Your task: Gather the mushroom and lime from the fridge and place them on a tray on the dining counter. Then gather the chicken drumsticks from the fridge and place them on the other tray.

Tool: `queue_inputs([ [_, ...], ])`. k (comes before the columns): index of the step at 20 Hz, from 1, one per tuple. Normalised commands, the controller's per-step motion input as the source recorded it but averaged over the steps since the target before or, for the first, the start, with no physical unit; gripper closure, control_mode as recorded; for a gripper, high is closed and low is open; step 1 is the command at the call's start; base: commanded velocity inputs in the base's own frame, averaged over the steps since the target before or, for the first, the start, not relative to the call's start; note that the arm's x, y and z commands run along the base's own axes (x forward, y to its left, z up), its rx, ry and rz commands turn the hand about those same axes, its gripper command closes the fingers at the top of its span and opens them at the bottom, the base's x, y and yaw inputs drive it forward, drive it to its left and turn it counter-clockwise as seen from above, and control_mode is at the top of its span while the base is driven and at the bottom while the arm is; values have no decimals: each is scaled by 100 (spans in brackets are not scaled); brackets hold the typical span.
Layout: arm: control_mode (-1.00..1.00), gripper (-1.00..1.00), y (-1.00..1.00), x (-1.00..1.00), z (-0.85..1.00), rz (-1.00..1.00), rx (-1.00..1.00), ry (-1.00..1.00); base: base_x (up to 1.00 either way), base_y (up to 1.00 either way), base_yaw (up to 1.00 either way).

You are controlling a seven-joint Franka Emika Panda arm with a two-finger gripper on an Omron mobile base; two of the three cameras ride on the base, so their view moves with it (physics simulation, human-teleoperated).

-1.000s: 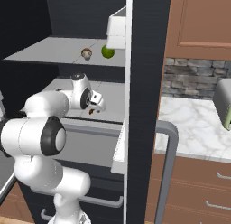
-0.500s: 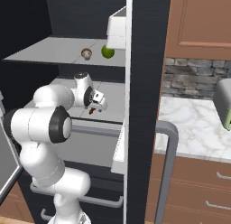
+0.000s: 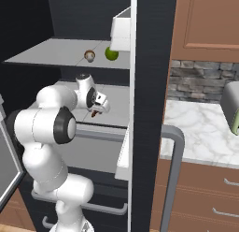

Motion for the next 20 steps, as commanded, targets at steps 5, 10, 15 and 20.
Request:
queue_inputs([
  [5,-100,100,0,-24,-31,0,0,-1,0,0,0],
  [10,-100,100,0,-43,-5,0,0,-3,0,0,0],
  [15,-100,100,0,-58,32,0,0,-1,0,0,0],
  [20,-100,100,-2,-69,67,0,0,0,0,0,0],
])
